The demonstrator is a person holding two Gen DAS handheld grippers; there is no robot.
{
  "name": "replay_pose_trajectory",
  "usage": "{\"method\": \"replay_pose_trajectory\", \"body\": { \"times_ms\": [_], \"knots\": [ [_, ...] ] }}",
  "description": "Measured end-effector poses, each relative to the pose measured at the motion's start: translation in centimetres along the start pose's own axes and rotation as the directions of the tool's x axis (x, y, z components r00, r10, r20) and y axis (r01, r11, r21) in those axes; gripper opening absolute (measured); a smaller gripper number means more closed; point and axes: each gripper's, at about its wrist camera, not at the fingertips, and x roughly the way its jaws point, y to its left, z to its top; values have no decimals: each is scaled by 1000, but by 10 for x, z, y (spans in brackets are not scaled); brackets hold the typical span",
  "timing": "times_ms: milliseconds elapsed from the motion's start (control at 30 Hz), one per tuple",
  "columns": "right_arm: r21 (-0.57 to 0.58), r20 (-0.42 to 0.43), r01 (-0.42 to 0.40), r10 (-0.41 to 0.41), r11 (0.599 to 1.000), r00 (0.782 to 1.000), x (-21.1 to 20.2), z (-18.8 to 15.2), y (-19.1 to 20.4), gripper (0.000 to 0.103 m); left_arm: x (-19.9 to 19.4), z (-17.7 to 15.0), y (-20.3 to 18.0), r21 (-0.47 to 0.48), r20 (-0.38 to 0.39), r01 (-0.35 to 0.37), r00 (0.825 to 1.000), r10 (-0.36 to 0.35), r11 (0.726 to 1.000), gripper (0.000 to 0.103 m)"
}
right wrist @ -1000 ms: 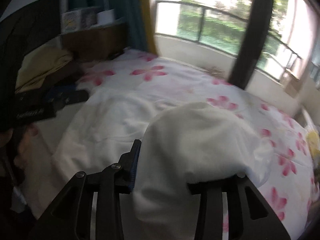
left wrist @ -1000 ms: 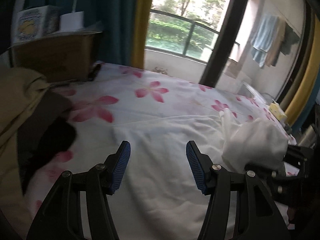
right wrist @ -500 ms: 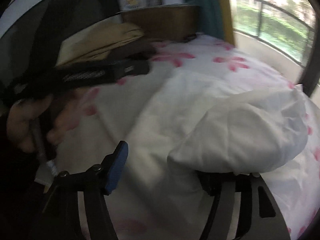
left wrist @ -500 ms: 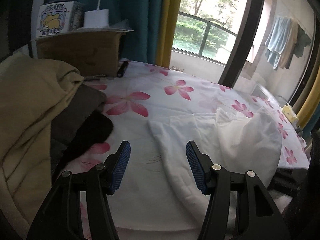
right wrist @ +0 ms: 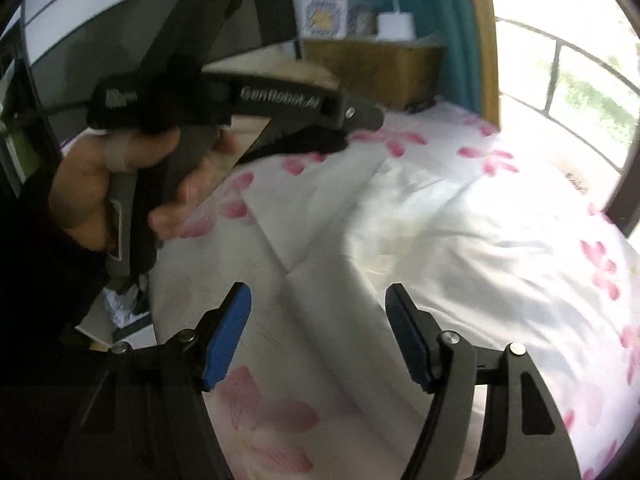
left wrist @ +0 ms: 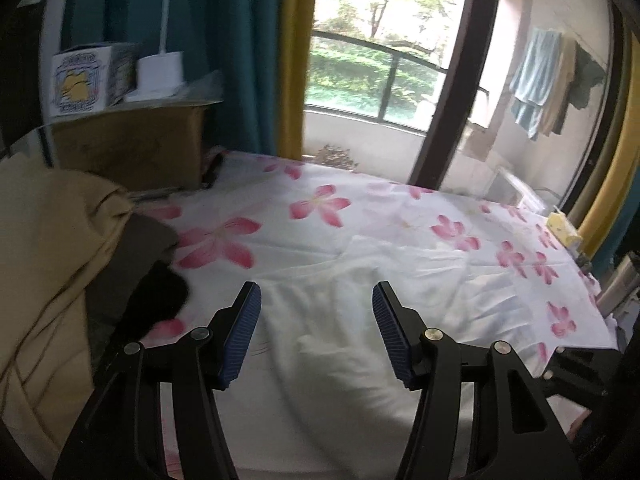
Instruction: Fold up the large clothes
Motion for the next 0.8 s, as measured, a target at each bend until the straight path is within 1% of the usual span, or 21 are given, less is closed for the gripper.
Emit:
{"method": "replay_pose_trajectory", "body": {
  "times_ms": [67,100,133,233,333,367,400,433,467,500,567,633,700,800],
  "knots": [
    [35,27,21,-22,999,999,-14,-5,-10,71,11,-1,-10,12,-31,30,999,-30,999,63],
    [55,36,36,-38,998,999,-21,-7,-16,71,21,-3,-15,23,-62,52,997,-51,998,63],
    [75,47,55,-59,996,997,-27,-11,-23,71,29,-5,-18,36,-88,59,995,-56,998,63],
    [160,73,124,-137,979,988,-44,-22,-47,71,55,-18,-25,95,-178,42,984,-24,995,63],
    [263,66,210,-235,942,970,-55,-37,-76,72,75,-34,-24,117,-251,33,968,-3,993,63],
    [300,56,237,-265,924,962,-58,-43,-86,72,78,-38,-22,119,-261,36,965,-3,992,61],
    [333,46,256,-287,907,957,-59,-48,-94,72,79,-41,-21,124,-263,40,965,-6,991,49],
    [362,36,269,-302,892,953,-60,-53,-102,72,79,-44,-19,132,-264,42,964,-6,990,40],
    [380,28,276,-309,883,951,-62,-57,-108,72,79,-46,-18,142,-262,36,965,2,989,24],
    [394,19,283,-315,875,949,-61,-60,-112,73,77,-47,-17,147,-252,28,968,10,989,11],
    [408,1,296,-325,864,946,-59,-63,-116,73,67,-44,-12,126,-221,30,975,-1,992,9],
    [412,-21,309,-330,857,944,-56,-64,-118,73,53,-39,-7,106,-178,8,984,11,994,9],
    [411,-27,313,-332,856,943,-58,-69,-119,73,38,-36,0,70,-147,-8,989,19,997,9],
    [403,-29,307,-323,862,946,-51,-65,-121,73,27,-38,9,29,-134,-31,990,35,999,9]
  ]
}}
